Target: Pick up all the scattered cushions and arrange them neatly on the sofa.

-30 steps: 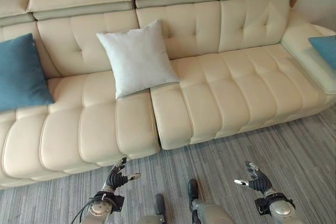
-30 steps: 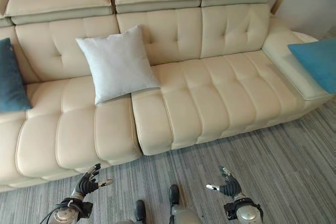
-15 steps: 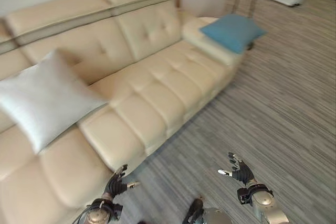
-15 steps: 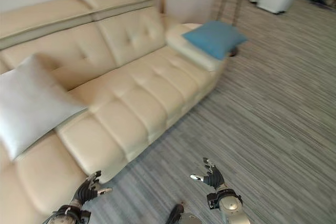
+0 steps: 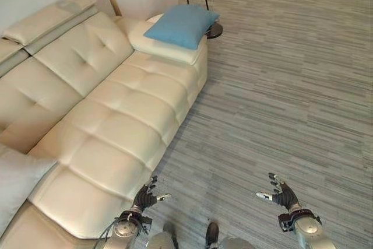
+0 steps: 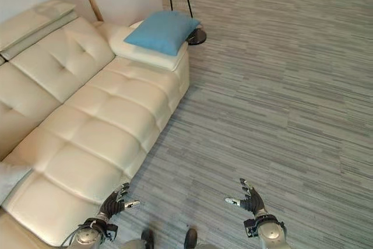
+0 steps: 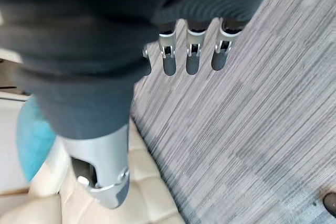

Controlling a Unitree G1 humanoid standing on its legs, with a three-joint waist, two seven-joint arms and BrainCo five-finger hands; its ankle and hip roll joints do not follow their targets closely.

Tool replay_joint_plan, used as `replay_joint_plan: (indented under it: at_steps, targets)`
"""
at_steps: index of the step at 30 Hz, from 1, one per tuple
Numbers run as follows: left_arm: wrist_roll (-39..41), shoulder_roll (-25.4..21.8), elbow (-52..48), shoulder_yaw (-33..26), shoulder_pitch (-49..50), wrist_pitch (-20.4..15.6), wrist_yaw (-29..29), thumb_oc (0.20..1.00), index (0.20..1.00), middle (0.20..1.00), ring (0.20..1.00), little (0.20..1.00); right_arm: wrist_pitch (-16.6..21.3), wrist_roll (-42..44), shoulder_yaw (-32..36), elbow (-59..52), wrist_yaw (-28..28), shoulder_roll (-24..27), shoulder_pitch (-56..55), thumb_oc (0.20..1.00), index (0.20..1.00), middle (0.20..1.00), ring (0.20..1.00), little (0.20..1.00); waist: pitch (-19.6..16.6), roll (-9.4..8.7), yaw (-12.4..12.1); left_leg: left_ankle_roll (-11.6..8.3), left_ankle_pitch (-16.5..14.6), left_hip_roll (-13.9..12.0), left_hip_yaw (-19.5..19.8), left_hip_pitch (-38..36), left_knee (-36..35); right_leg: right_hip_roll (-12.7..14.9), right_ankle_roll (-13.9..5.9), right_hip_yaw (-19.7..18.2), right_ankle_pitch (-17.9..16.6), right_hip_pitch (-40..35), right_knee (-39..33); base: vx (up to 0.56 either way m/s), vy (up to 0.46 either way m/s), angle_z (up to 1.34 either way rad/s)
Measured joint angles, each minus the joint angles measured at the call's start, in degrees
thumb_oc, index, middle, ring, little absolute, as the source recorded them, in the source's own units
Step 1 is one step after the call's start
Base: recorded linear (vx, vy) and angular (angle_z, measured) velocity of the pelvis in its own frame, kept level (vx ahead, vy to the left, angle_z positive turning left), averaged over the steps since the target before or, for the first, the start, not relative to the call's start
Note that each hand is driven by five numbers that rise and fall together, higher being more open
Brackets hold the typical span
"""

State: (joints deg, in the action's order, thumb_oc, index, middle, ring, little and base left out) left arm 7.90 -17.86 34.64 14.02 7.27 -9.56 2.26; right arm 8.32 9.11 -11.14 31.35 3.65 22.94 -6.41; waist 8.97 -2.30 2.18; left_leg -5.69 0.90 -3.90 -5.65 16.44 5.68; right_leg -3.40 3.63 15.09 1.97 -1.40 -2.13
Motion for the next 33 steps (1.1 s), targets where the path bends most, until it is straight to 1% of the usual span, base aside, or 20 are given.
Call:
replay_joint_plan:
  at_steps: [3, 5, 6, 8, 9, 10, 13, 16, 18, 19, 21, 22, 23, 24, 25, 26, 28, 29, 32, 33]
  targets:
    - [0.0, 0.05, 0.44, -0.07, 0.07, 0.34, 0.09, 1.0, 1.0, 1.0, 1.0, 1.0, -0.01, -0.02, -0.87, 0.63, 0.13, -0.07, 0.37, 1.0, 1.0, 1.0, 1.0, 1.0, 0.49, 0.48, -1.23, 0.11, 2.23, 1.8, 3.05, 3.7, -4.54, -2.62, 0.17, -3.42, 0.27, -3.09, -2.33, 0.31, 0.015, -0.64]
    - [0.0, 0.05, 0.72, -0.27, 0.17, 0.43, 0.2, 1.0, 1.0, 1.0, 1.0, 1.0, -0.02, -0.04, -1.79, 1.88, 0.11, -0.21, 2.3, 1.0, 1.0, 1.0, 1.0, 1.0, 1.05, 0.22, -2.72, 1.89, 3.46, 3.16, 3.45, 5.02, -5.15, -3.49, 1.32, -7.44, 0.18, -4.7, -2.37, 0.47, 0.127, -1.14]
    - [0.01, 0.04, 0.92, -0.65, 0.31, 0.45, 0.21, 1.0, 1.0, 1.0, 1.0, 1.0, -0.06, -0.1, -1.78, 1.96, 0.1, -0.2, 3.19, 1.0, 1.0, 1.0, 1.0, 1.0, 1.2, -0.1, -2.87, 4.48, 5.47, 4.85, 3.52, 4.61, -3.88, -3.08, -1.02, -11.2, 1.94, -6.84, -2.35, 0.58, 0.19, -1.29]
    - [0.02, 0.04, 1.08, -0.71, 1.11, 0.46, 0.21, 1.0, 1.0, 1.0, 1.0, 1.0, 0.02, -0.16, -1.74, 1.89, 0.0, -0.17, 3.47, 1.0, 1.0, 1.0, 1.0, 1.0, 1.08, -0.5, -3.35, 5.39, 5.12, 5.9, 2.91, 1.76, -2.87, -2.01, -2.57, -14.85, 3.66, -9.65, -2.28, 0.46, 0.171, -1.26]
    - [0.02, 0.23, 1.35, -0.62, 1.2, 0.46, 0.19, 1.0, 1.0, 1.0, 1.0, 1.0, 0.03, -0.15, -1.74, 1.84, -0.04, 0.06, 3.37, 1.0, 1.0, 1.0, 1.0, 1.0, 0.78, -0.02, -3.06, 6.87, 4.03, 5.95, 1.64, 0.22, -2.04, -1.89, -3.72, -15.47, 4.46, -10.93, -1.5, 0.35, 0.151, -0.87]
    - [0.03, 0.2, 1.59, -0.61, 1.13, 0.48, 0.21, 1.0, 1.0, 1.0, 1.0, 1.0, -0.1, -0.14, -1.82, 1.85, -0.05, -0.06, 2.99, 1.0, 1.0, 1.0, 1.0, 1.0, 0.41, 0.62, -2.55, 9.23, 5.91, 5.7, 1.68, -1.19, -1.92, -2.09, -5.26, -15.65, 5.83, -10.79, 1.76, 0.36, 0.147, -0.71]
    - [0.03, -1.27, 1.05, -0.34, 0.61, 0.42, 0.16, 1.0, 1.0, 1.0, 1.0, 1.0, -0.41, -0.14, -3.67, -0.91, -0.66, -0.76, 1.81, 1.0, 1.0, 1.0, 1.0, 1.0, -0.4, -0.43, -2.46, 11.36, 4.87, 5.68, -1.69, -5.49, -2.99, -0.26, -9.06, -14.87, 9.42, -3.68, 20.36, 0.25, 0.102, -0.62]
    - [0.03, -2.03, 0.73, -0.12, -2.02, 0.39, 0.1, 1.0, 1.0, 1.0, 1.0, 1.0, -0.03, -0.14, -3.8, -2.77, -1.04, -1.17, 1.1, 1.0, 1.0, 1.0, 1.0, 1.0, -1.26, -1.87, -1.38, 13.35, 3.4, 9.5, -1.19, -7.62, -3.85, 5.66, -13.02, -13.35, 12.47, 4.54, 38.2, 0.14, 0.04, 0.08]
    - [0.03, -2.06, -0.03, -0.17, -3.32, 0.27, 0.16, 1.0, 1.0, 1.0, 1.0, 1.0, -0.04, -0.15, -3.87, -2.74, -1.34, -1.21, 1.45, 1.0, 1.0, 1.0, 1.0, 1.0, -1.21, -1.49, -1.61, 14.36, 2.63, 10.66, -0.51, -8.09, -3.96, 7.88, -13.06, -13.54, 13.27, 7.33, 40.06, 0.23, 0.041, 0.17]
    - [0.04, -2.34, -0.45, -0.15, -3.7, 0.32, 0.24, 1.0, 1.0, 1.0, 1.0, 1.0, 0.03, -0.16, -3.81, -3.07, -1.34, -1.67, 2.71, 1.0, 1.0, 1.0, 1.0, 1.0, -0.41, -0.06, -1.87, 15.08, 2.04, 10.55, 0.33, -10.02, -5.87, 9.74, -12.37, -10.89, 14.82, 10.22, 40.52, 0.31, -0.009, 0.01]
    - [0.05, -2.39, -0.45, -0.08, -3.23, 0.32, 0.22, 1.0, 1.0, 1.0, 1.0, 1.0, 0.03, -0.16, -3.88, -3.86, -1.38, -1.71, 3.41, 1.0, 1.0, 1.0, 1.0, 1.0, 0.41, 1.72, -1.87, 14.7, 1.99, 10.3, 0.0, -12.78, -7.34, 11.41, -12.3, -8.67, 15.46, 13.39, 36.11, 0.24, -0.04, -0.07]
    - [0.06, -2.29, -0.23, -0.03, -2.83, 0.29, 0.26, 1.0, 1.0, 1.0, 1.0, 1.0, 0.08, -0.2, -3.95, -4.13, -1.38, -1.58, 3.83, 1.0, 1.0, 1.0, 1.0, 1.0, 0.33, 2.23, -2.36, 12.96, 0.81, 9.92, -0.86, -13.24, -7.29, 12.43, -11.98, -7.25, 15.22, 16.69, 32.29, 0.28, -0.116, -0.25]
    - [0.08, -2.34, -0.23, -0.17, -2.45, 0.31, 0.51, 1.0, 1.0, 1.0, 1.0, 1.0, 0.05, -0.2, -3.94, -4.12, -1.33, -1.63, 4.44, 1.0, 1.0, 1.0, 1.0, 1.0, 0.56, 2.83, -2.58, 12.62, 0.62, 9.67, -1.31, -13.46, -7.27, 12.65, -11.01, -6.95, 14.16, 19.15, 28.03, 0.28, -0.114, -0.25]
    - [0.07, -2.42, -0.1, -0.25, -2.37, 0.31, 0.47, 1.0, 1.0, 1.0, 1.0, 1.0, 0.02, -0.2, -3.98, -4.64, -1.3, -1.35, 4.56, 1.0, 1.0, 1.0, 1.0, 1.0, 0.79, 3.16, -2.54, 11.92, 0.07, 9.54, -1.27, -13.59, -7.09, 13.05, -11.39, -7.13, 11.38, 22.21, 25.41, 0.43, -0.21, -0.12]
    - [0.07, -2.15, 0.31, -0.33, -2.54, 0.31, 0.53, 1.0, 1.0, 1.0, 1.0, 1.0, 0.01, -0.23, -4.01, -4.82, -1.35, -1.23, 4.52, 1.0, 1.0, 1.0, 1.0, 1.0, 0.7, 3.07, -2.34, 9.44, -1.78, 9.41, -1.62, -13.51, -6.96, 13.85, -12.32, -5.84, 8.77, 24.27, 21.37, 0.39, -0.205, -0.04]
    - [0.03, -2.2, 0.5, -0.55, -1.84, 0.38, 0.55, 1.0, 1.0, 1.0, 1.0, 1.0, -0.06, -0.31, -4.02, -4.7, -1.27, -1.22, 4.04, 1.0, 1.0, 1.0, 1.0, 1.0, 0.92, 2.84, -2.24, 9.07, -2.84, 9.54, -1.27, -14.7, -6.96, 14.84, -13.4, -4.81, 3.25, 25.93, 13.02, 0.51, -0.253, 0.0]
    - [0.02, -2.29, 0.54, -0.68, -1.12, 0.4, 0.55, 1.0, 1.0, 1.0, 1.0, 1.0, -0.38, -1.22, -3.96, -4.76, -1.26, -1.33, 3.21, 1.0, 1.0, 1.0, 1.0, 1.0, 1.4, 1.98, -2.07, 9.21, -4.01, 10.13, -0.92, -16.37, -6.85, 15.9, -13.82, -5.0, -1.47, 26.41, 7.78, 0.42, -0.218, 0.15]
    - [-0.02, -2.13, 0.96, -0.6, -0.41, 0.43, 0.51, 1.0, 1.0, 1.0, 1.0, 1.0, -1.15, -1.47, -3.89, -4.69, -1.33, -1.51, 2.6, 1.0, 1.0, 1.0, 1.0, 1.0, 1.6, 1.28, -1.04, 9.18, -5.58, 10.7, 0.79, -18.12, -6.55, 15.73, -13.9, -7.47, -4.58, 25.94, 5.95, 0.39, -0.253, 0.48]
    - [-0.03, -1.5, 1.61, -0.04, -0.2, 0.34, 0.14, 1.0, 1.0, 1.0, 1.0, 1.0, -1.3, -1.48, -3.58, -4.72, -1.36, -1.51, 0.27, 1.0, 1.0, 1.0, 1.0, 1.0, 1.35, 1.05, 0.94, 7.41, -7.08, 10.03, 5.56, -21.73, -5.98, 13.82, -12.5, -10.28, -5.9, 21.14, 8.81, 0.28, -0.227, 0.87]
    - [-0.03, -1.29, 1.52, 0.08, -0.52, 0.27, 0.15, 1.0, 1.0, 1.0, 1.0, 1.0, -1.17, -1.47, -3.27, -4.77, -1.36, -1.26, 0.07, 1.0, 1.0, 1.0, 1.0, 1.0, 1.1, 0.87, 1.1, 6.97, -7.35, 9.97, 5.56, -22.2, -5.91, 13.33, -9.55, -10.44, -10.36, 19.85, 7.69, 0.32, -0.314, 0.83]
